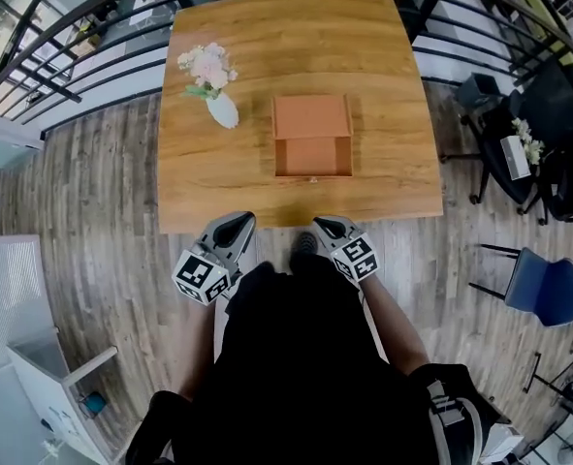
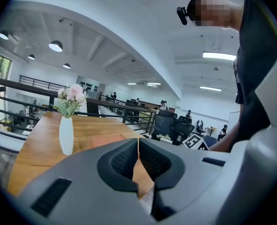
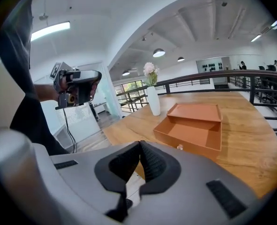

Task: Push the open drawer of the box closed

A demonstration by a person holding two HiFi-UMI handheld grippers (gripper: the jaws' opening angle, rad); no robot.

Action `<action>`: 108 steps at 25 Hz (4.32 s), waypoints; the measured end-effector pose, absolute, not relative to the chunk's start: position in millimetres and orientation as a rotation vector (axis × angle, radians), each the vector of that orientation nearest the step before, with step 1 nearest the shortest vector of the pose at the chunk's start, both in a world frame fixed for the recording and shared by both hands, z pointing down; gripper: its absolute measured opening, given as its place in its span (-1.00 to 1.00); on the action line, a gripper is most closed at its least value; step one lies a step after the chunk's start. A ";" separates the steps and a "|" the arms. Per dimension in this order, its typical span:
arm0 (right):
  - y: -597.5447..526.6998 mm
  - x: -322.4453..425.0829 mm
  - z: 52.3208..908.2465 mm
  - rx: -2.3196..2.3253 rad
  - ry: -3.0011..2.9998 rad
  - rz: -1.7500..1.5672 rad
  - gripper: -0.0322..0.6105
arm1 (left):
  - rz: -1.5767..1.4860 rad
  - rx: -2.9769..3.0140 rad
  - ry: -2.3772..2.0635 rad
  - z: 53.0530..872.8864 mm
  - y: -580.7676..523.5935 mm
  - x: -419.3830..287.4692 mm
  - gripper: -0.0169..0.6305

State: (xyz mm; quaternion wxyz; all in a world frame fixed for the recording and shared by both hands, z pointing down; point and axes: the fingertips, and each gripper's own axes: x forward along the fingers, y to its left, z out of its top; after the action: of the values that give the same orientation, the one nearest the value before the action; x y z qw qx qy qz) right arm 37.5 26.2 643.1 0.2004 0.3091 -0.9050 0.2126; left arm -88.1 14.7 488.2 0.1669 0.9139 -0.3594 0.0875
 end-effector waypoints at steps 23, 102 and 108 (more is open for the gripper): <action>-56.3 50.5 684.2 0.882 -2.463 0.809 -0.76 | 0.220 2.568 -1.099 492.3 -33.3 -89.0 -0.86; -159.4 39.4 779.9 1.123 -2.122 1.008 -0.66 | 0.350 2.626 -0.945 499.3 -174.9 -147.8 -0.86; -170.5 39.5 780.5 1.139 -2.126 1.006 -0.66 | 0.357 2.619 -0.940 503.1 -169.2 -147.2 -0.86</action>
State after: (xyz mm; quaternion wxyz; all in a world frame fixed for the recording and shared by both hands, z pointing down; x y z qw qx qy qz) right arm 39.5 -170.5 780.5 0.2609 0.4207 -0.7854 0.3716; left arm -147.2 -169.2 503.1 0.1676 0.9204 -0.3303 0.1254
